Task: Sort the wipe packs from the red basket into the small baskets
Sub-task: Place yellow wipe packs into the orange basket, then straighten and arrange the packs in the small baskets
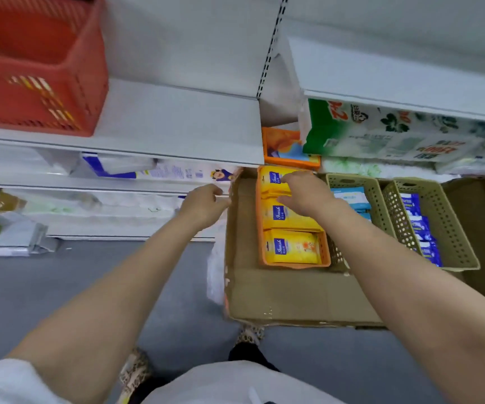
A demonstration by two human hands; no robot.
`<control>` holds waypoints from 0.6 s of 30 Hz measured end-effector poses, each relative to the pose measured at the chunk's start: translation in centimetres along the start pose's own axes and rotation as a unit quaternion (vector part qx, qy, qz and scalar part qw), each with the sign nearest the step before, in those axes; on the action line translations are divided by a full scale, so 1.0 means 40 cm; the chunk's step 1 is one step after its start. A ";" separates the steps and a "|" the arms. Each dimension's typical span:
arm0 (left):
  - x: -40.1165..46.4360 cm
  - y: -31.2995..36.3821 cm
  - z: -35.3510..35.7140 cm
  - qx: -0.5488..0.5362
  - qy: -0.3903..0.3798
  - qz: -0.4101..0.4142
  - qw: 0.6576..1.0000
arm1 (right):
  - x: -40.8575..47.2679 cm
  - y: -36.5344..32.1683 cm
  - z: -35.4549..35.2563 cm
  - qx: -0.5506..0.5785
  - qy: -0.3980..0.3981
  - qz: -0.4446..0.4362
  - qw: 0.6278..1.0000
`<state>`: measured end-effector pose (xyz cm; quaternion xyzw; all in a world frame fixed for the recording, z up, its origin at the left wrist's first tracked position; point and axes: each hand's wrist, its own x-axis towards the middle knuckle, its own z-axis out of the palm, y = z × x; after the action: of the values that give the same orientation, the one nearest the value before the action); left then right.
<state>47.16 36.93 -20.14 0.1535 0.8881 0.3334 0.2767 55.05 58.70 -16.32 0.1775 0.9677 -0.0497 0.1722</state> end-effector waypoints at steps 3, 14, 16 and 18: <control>-0.058 -0.059 -0.206 0.069 0.051 0.067 0.994 | -0.037 -0.137 -0.094 0.009 0.077 -0.013 0.997; -0.216 -0.287 -0.756 0.231 0.221 0.188 0.929 | -0.113 -0.672 -0.258 0.074 0.240 -0.126 0.960; -0.205 -0.319 -0.809 0.224 0.235 0.196 0.925 | -0.082 -0.743 -0.273 0.085 0.247 -0.147 0.954; -0.176 -0.349 -0.854 0.214 0.249 0.202 0.923 | -0.031 -0.807 -0.284 0.091 0.252 -0.163 0.949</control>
<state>31.28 6.15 -5.50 0.2969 0.9288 0.2118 -0.0660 40.93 30.00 -4.12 0.0390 0.9867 -0.1181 -0.1049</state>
